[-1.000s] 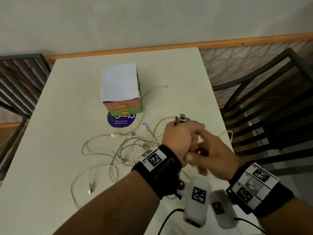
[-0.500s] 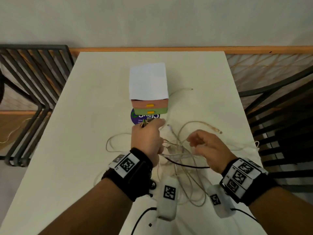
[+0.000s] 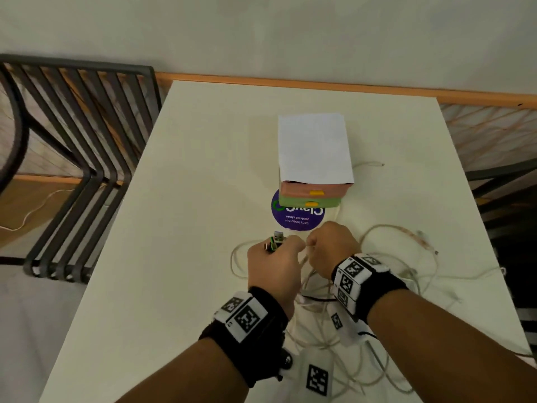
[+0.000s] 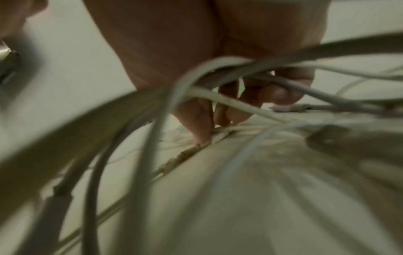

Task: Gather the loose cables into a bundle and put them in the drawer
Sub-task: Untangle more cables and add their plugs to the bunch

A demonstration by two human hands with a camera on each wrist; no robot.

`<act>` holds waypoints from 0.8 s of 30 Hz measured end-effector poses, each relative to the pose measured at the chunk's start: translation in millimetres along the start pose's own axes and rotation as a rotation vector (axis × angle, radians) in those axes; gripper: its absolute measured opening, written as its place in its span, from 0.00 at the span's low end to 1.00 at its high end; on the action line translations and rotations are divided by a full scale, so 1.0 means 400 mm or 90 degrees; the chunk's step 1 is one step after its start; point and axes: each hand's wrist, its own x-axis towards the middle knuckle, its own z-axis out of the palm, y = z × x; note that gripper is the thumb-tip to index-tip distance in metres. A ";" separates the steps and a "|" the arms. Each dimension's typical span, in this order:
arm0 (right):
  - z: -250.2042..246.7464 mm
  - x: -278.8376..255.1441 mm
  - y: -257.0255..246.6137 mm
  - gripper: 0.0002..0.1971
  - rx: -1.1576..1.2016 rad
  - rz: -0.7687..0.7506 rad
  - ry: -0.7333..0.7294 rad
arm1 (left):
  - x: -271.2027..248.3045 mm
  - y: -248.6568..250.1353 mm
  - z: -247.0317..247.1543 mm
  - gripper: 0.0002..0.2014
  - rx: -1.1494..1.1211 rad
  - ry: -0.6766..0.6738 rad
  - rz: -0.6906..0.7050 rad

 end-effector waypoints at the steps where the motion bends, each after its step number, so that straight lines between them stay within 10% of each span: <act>1: 0.002 0.003 -0.007 0.10 -0.017 0.000 -0.003 | 0.008 0.000 -0.005 0.28 -0.004 -0.003 -0.006; 6: 0.004 0.001 -0.019 0.07 -0.013 -0.011 0.038 | 0.034 0.000 -0.025 0.27 -0.025 -0.026 -0.026; 14: -0.136 -0.119 0.028 0.04 0.465 -0.138 0.185 | 0.017 0.032 0.069 0.15 -0.020 -0.114 0.089; 24: -0.164 -0.228 0.128 0.08 0.601 -0.214 0.126 | -0.052 0.031 0.207 0.07 0.040 -0.059 0.126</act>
